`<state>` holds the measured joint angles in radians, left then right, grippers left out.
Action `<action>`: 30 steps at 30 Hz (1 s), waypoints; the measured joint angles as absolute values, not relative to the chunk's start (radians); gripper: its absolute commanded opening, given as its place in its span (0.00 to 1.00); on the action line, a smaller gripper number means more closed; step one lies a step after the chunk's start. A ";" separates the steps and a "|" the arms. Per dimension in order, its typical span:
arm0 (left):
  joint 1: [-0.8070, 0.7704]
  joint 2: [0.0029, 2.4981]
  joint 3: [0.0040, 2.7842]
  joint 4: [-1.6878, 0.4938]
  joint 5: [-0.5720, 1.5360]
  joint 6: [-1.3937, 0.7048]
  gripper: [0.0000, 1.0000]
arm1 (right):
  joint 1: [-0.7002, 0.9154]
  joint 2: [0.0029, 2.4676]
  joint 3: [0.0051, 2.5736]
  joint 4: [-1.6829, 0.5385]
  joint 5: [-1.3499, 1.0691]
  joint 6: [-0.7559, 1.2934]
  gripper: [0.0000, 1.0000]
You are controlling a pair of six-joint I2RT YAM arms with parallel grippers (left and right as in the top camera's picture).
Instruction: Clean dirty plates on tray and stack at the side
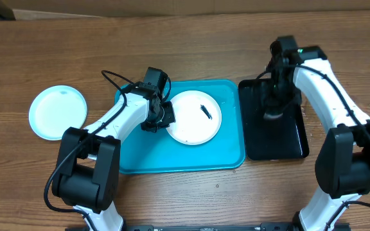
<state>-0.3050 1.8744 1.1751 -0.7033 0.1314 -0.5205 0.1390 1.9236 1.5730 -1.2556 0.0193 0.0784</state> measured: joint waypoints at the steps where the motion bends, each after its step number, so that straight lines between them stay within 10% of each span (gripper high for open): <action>1: -0.305 1.874 1.175 -0.703 0.133 -0.521 0.06 | 0.139 1.924 1.599 -1.272 0.019 0.079 0.04; 15: -0.305 1.874 1.175 -0.702 0.143 -0.521 0.04 | 0.174 1.924 1.726 -1.296 -0.207 0.078 0.04; 30: -0.305 1.874 1.175 -0.703 0.146 -0.521 0.05 | 0.604 1.966 1.721 -1.109 0.076 0.121 0.04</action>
<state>-0.3050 1.8744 1.1751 -0.7029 0.1455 -0.5205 0.6044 1.9663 1.7206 -1.1091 0.0765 0.1211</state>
